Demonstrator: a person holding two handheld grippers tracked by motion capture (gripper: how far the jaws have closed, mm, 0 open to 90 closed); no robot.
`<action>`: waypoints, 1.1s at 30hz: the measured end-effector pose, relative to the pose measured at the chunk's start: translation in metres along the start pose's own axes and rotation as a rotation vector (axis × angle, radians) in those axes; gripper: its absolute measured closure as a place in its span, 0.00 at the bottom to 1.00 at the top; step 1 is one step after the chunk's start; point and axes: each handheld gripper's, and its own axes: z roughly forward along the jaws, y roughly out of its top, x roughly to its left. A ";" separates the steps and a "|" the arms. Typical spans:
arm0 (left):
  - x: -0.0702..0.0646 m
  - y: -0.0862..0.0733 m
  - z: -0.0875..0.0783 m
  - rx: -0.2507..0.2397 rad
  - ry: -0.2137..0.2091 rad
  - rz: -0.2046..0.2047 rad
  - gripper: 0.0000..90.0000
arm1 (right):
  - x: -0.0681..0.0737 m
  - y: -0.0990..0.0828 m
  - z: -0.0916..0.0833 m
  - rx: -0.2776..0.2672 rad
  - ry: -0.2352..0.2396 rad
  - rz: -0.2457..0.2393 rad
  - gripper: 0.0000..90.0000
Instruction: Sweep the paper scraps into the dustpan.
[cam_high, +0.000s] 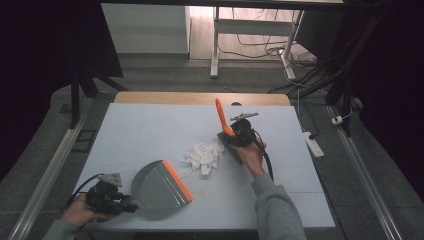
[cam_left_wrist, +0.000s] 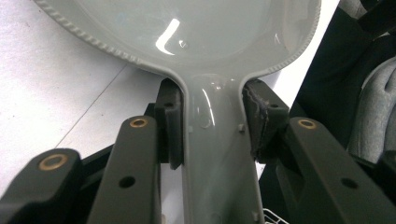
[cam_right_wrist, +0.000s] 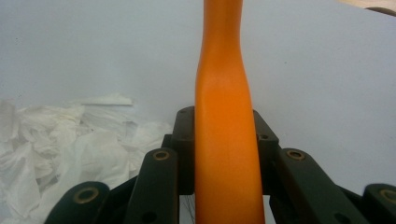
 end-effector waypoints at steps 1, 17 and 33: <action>0.000 0.000 0.000 0.001 0.000 -0.001 0.69 | 0.001 0.000 0.001 0.002 0.001 0.002 0.78; 0.000 0.003 0.002 -0.001 0.004 0.000 0.69 | 0.026 0.011 0.013 0.043 0.042 -0.061 0.78; -0.001 0.007 0.005 -0.005 0.006 -0.004 0.69 | 0.072 0.020 0.030 0.084 0.093 -0.175 0.78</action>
